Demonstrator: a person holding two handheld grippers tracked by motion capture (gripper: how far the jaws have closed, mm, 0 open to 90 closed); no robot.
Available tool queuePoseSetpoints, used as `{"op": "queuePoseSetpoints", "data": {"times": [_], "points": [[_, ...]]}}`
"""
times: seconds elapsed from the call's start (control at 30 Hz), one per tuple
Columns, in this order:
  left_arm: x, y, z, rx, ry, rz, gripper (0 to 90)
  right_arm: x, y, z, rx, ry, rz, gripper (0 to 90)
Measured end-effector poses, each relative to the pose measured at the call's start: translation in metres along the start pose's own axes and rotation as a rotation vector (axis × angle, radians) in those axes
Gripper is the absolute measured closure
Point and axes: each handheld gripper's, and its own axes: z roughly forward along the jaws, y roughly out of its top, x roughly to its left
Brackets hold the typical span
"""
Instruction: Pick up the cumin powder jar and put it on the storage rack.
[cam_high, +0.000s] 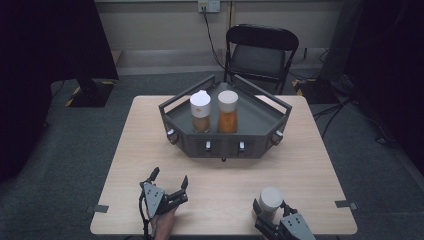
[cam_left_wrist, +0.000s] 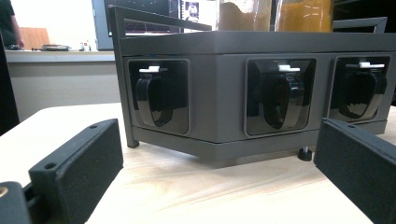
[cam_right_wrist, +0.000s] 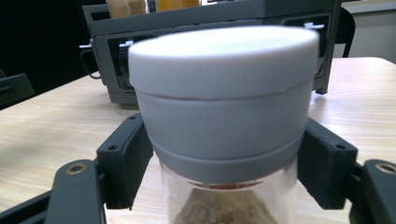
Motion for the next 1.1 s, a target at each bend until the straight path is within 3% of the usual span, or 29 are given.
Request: {"op": "queuePoseSetpoints", "data": {"times": [0.27,0.53,1.1], "points": [[0.000,0.000,0.000,0.000,-0.001,0.000,0.9,-0.002,0.003,0.000,0.016,-0.003,0.010,31.3],[0.000,0.000,0.000,0.000,0.000,0.000,0.9,0.008,0.004,-0.002,0.006,-0.038,-0.053,34.5],[0.000,0.000,0.000,0.000,-0.001,0.000,0.9,0.010,0.006,-0.004,-0.007,-0.044,-0.063,35.1]]}}
